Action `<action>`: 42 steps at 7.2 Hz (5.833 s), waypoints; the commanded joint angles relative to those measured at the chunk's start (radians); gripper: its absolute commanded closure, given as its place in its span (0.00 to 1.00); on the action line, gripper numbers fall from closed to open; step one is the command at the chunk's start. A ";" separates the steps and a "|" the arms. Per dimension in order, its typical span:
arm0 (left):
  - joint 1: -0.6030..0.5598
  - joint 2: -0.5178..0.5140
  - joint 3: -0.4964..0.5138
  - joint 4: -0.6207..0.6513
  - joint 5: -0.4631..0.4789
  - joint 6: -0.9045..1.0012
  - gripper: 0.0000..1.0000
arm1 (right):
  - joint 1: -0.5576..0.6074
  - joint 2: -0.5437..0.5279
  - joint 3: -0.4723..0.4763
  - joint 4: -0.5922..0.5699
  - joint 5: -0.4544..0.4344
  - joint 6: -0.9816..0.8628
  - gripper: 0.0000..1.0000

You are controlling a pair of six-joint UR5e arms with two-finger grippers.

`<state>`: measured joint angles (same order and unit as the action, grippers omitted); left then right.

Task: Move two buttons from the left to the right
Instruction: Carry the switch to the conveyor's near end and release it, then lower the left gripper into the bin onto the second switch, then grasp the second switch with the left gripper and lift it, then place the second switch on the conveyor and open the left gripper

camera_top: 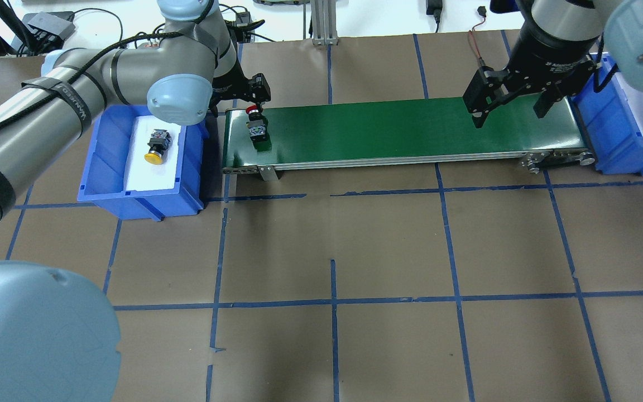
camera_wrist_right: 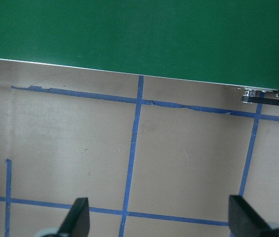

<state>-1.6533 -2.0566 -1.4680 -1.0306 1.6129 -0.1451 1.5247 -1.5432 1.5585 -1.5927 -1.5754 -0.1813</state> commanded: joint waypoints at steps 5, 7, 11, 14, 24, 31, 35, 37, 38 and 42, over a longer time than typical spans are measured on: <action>0.297 0.053 -0.017 -0.077 -0.031 0.407 0.01 | 0.000 0.008 0.003 -0.007 0.002 0.002 0.00; 0.308 0.014 -0.017 -0.065 -0.050 0.409 0.18 | 0.002 0.006 0.011 -0.036 0.000 0.003 0.00; 0.302 -0.074 -0.017 -0.032 -0.056 0.394 0.33 | 0.002 0.002 0.017 -0.036 0.000 0.002 0.00; 0.303 -0.085 -0.040 -0.032 -0.056 0.398 0.33 | 0.000 0.000 0.017 -0.038 -0.002 0.000 0.00; 0.305 -0.005 -0.040 -0.083 -0.042 0.403 0.72 | -0.003 0.000 0.020 -0.044 -0.002 0.002 0.00; 0.265 0.162 0.159 -0.397 0.010 0.365 0.72 | 0.000 0.002 0.020 -0.046 0.000 0.005 0.00; 0.140 0.099 0.149 -0.313 0.006 0.112 0.72 | -0.001 0.005 0.021 -0.043 0.000 0.000 0.00; 0.084 0.024 0.137 -0.232 0.002 0.081 0.72 | -0.002 0.002 0.020 -0.043 -0.002 0.002 0.00; 0.076 -0.012 0.136 -0.226 -0.001 0.067 0.72 | -0.001 0.002 0.021 -0.043 -0.002 0.002 0.00; 0.038 -0.043 0.087 -0.209 -0.018 0.055 0.72 | -0.003 0.005 0.021 -0.046 0.000 0.002 0.00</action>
<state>-1.6056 -2.0946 -1.3698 -1.2470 1.5981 -0.0843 1.5225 -1.5415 1.5800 -1.6358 -1.5767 -0.1796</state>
